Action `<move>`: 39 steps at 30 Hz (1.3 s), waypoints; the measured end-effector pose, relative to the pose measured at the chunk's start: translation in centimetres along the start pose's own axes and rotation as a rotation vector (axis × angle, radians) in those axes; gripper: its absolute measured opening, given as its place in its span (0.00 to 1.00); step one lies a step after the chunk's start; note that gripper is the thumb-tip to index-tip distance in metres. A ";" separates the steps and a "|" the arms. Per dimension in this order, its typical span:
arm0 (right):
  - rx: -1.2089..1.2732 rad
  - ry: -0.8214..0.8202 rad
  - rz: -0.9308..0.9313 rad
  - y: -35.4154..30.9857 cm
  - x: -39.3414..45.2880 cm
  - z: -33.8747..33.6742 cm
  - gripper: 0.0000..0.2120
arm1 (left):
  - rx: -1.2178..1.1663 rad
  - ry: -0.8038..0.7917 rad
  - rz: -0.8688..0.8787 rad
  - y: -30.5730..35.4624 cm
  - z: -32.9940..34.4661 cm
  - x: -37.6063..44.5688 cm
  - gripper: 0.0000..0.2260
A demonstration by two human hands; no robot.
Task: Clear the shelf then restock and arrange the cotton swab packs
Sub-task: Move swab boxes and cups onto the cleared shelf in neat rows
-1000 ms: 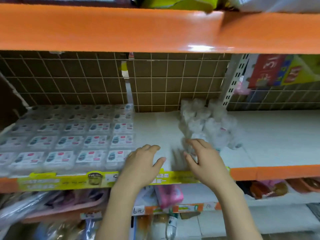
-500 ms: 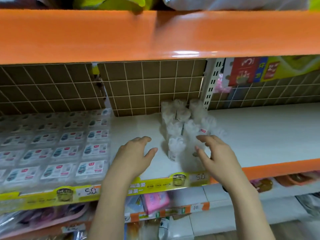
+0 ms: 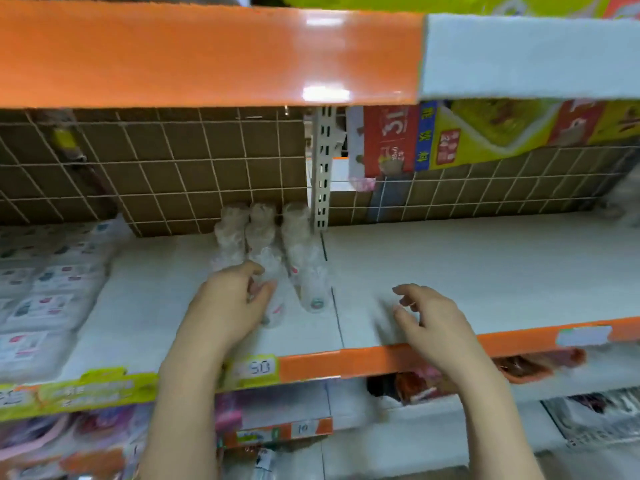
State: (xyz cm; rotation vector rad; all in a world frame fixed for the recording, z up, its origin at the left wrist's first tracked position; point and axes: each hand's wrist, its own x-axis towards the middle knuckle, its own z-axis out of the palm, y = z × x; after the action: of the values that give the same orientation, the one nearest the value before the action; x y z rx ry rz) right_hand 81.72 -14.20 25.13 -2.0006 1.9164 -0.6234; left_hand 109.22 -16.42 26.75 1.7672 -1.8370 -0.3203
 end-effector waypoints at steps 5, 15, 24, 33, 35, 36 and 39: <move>-0.025 -0.073 0.015 6.7 -0.5 -3.3 0.17 | -0.040 -0.045 0.039 7.6 5.3 -1.6 0.12; -0.033 -0.203 -0.042 11.5 1.0 -4.7 0.19 | 0.035 -0.196 -0.003 12.6 10.0 -1.6 0.16; -0.057 -0.218 -0.022 13.4 3.4 -6.0 0.20 | 0.090 -0.306 0.043 14.8 13.1 2.4 0.16; -0.005 -0.239 -0.014 19.8 5.4 -8.2 0.20 | 0.134 -0.391 -0.014 19.4 17.0 4.0 0.18; -0.002 -0.245 -0.025 22.0 5.9 -9.2 0.20 | 0.135 -0.393 -0.027 21.5 18.5 4.0 0.18; -0.007 -0.252 -0.033 23.2 6.1 -9.8 0.21 | 0.137 -0.389 -0.036 22.7 19.3 3.9 0.18; -0.046 -0.259 -0.060 27.7 6.5 -12.3 0.20 | 0.186 -0.376 -0.050 27.0 22.1 3.6 0.17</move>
State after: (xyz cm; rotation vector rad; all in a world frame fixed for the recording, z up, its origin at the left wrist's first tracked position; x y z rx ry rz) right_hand 51.70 -21.50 22.56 -2.0588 1.7381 -0.3176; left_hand 74.60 -21.87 24.12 1.9867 -2.1429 -0.5476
